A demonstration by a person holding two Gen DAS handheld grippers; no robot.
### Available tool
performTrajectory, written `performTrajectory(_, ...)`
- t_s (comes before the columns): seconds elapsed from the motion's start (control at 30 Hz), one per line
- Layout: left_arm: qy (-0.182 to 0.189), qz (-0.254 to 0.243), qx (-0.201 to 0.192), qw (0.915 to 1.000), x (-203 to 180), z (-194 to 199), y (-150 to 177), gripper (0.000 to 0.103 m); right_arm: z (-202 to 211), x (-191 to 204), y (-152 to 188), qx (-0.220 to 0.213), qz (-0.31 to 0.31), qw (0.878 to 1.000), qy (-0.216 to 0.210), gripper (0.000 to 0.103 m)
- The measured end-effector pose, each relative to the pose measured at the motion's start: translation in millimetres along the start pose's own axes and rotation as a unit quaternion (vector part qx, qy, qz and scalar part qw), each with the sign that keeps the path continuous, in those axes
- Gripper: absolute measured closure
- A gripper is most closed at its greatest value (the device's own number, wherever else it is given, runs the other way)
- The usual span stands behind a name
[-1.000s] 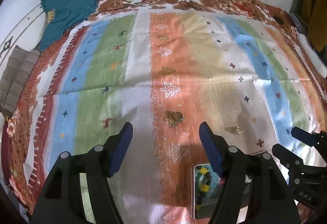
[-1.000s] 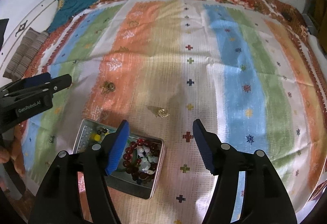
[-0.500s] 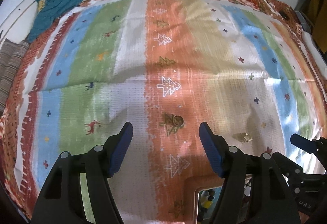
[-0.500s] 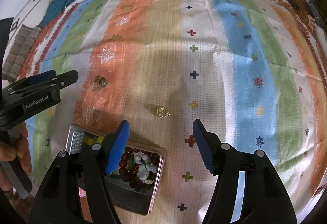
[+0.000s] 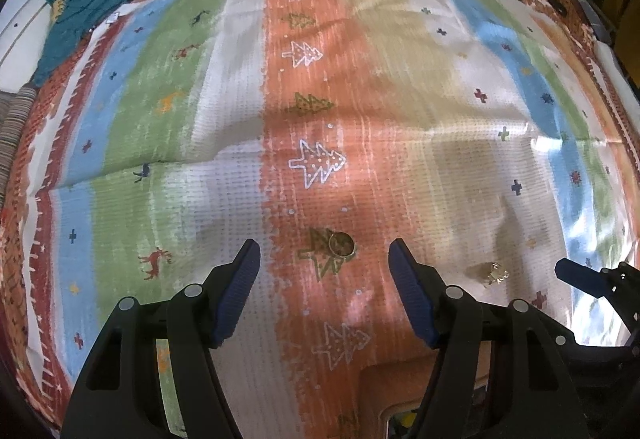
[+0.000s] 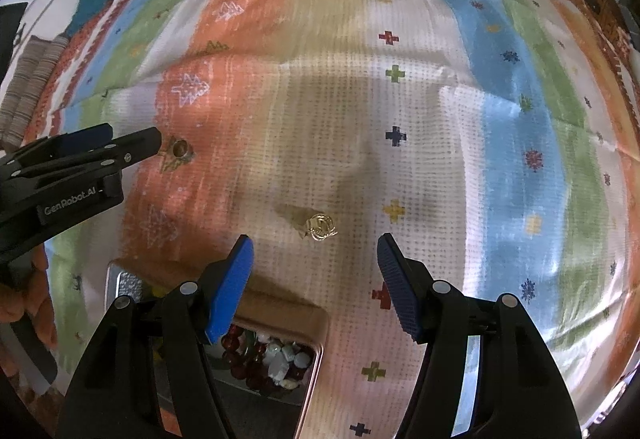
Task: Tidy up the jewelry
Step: 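Open both tools and move them toward the small gold charms on the sheet, then grasp gold ring with left tool while right tool grasps gold charm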
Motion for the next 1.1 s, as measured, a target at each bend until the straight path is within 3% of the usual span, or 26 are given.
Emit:
performTrajectory(0.27, -0.008, -0.003, 0.015, 0.9998, 2.5, -14.5, -4.7, 0.039, -15.8, -4.3, -5.9, 0.016, 0.002, 1.0, 0.002, 0.039)
performTrajectory(0.57, -0.01, -0.016, 0.039, 0.9991, -4.1, -30.0, -3.4, 0.046, -29.1, -5.3, -10.4, 0.031, 0.007, 0.999, 0.007, 0.039)
performTrajectory(0.63, -0.011, -0.016, 0.042, 0.9989, -5.3, -32.3, -4.5, 0.052, -33.2, -4.1, -11.9, 0.035, 0.01, 0.999, 0.01, 0.04)
performTrajectory(0.9, -0.024, -0.022, 0.059, 0.9977, -6.9, -46.4, -6.1, 0.063, -48.7, -4.7, -14.3, 0.052, 0.012, 0.998, 0.016, 0.045)
performTrajectory(1.1, -0.04, -0.04, 0.062, 0.9965, -14.5, -53.4, -4.6, 0.065, -57.5, 0.7, -16.3, 0.062, 0.018, 0.998, 0.027, 0.054)
Point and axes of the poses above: each gripper's, at about its wrist camera, not at the fingertips, and z roughly against the way its jaws point, x to its left, y to its underside, the point moved 2 cm from there along -z, roughly the way its jaws point, and after that the axes turned 12 degrees about z, right-handed, at the moved point
